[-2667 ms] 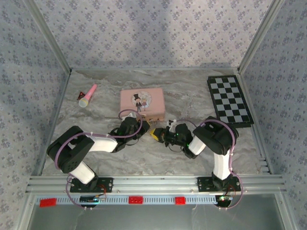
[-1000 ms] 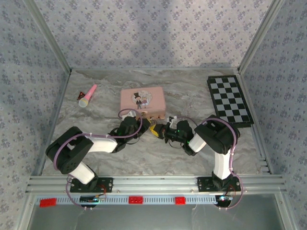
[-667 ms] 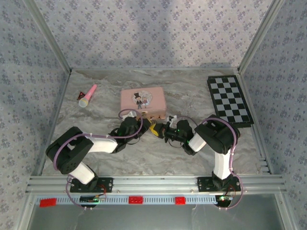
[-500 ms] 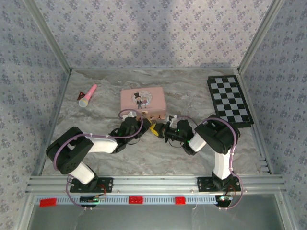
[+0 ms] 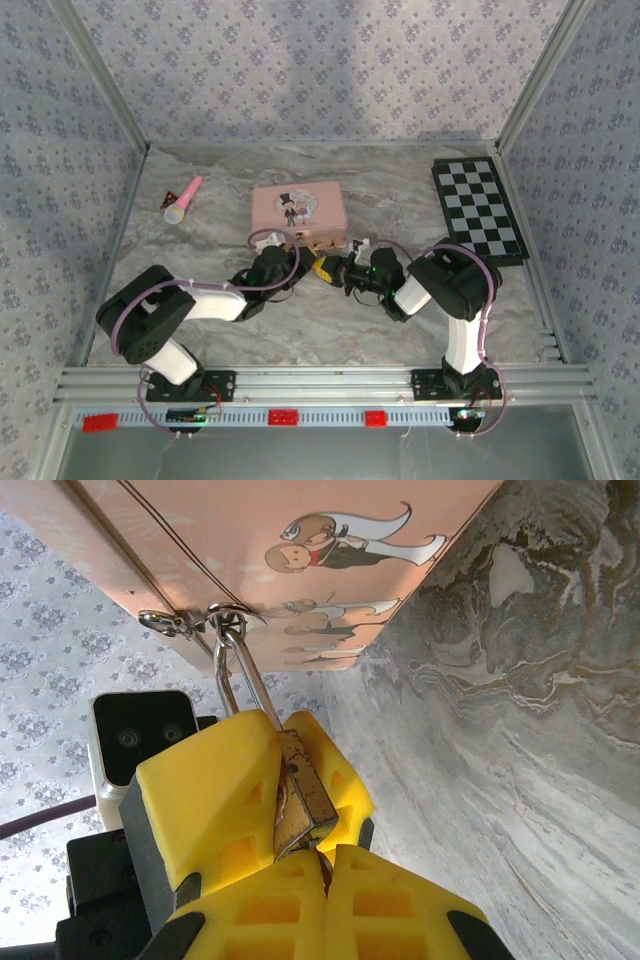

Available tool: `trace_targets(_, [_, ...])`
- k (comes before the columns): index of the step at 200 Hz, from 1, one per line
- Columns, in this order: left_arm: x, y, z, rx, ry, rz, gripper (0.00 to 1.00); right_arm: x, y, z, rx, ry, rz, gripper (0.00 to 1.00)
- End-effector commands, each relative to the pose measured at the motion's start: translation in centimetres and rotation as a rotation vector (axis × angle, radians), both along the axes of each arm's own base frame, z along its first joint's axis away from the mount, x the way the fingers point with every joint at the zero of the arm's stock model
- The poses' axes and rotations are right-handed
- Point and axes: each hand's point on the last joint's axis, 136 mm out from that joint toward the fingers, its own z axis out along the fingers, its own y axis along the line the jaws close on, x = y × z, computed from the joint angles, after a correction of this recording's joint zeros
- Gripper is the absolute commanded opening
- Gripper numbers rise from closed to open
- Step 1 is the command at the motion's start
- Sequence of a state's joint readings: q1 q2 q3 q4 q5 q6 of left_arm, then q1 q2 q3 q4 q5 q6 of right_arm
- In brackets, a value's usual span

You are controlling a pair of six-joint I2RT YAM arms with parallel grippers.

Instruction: Unlock the padlock with the key

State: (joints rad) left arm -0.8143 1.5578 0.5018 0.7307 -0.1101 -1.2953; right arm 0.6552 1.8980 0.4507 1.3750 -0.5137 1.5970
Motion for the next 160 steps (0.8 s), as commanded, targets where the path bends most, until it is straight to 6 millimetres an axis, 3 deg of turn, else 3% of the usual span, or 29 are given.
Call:
trace_targets(1, [-1.7, -4.1, 5.1, -0.131, -0.101, -0.15, 0.0, 3.1, -0.5, 2.5, 0.028, -0.098, -0.104, 0.0])
trace_targets(22, [-1.6, -3.5, 4.7, -0.105, -0.091, -0.127, 0.0, 2.9, -0.8, 2.0, 0.018, -0.089, -0.105, 0.0])
trace_targets(46, [-1.2, -3.0, 4.7, -0.105, -0.092, -0.102, 0.0, 2.5, -1.1, 1.3, 0.008, -0.065, -0.111, 0.12])
trace_targets(94, [-0.6, -2.1, 4.2, -0.098, -0.072, -0.061, 0.0, 2.1, -1.6, 0.6, -0.016, -0.057, -0.125, 0.25])
trace_targets(109, [-0.4, -1.9, 4.1, -0.091, -0.076, -0.056, 0.0, 1.7, -2.5, -0.2, -0.042, -0.039, -0.156, 0.35])
trace_targets(160, [-0.3, -1.3, 3.0, -0.078, -0.05, -0.038, 0.0, 0.5, -4.1, -0.6, -0.184, -0.105, -0.153, 0.37])
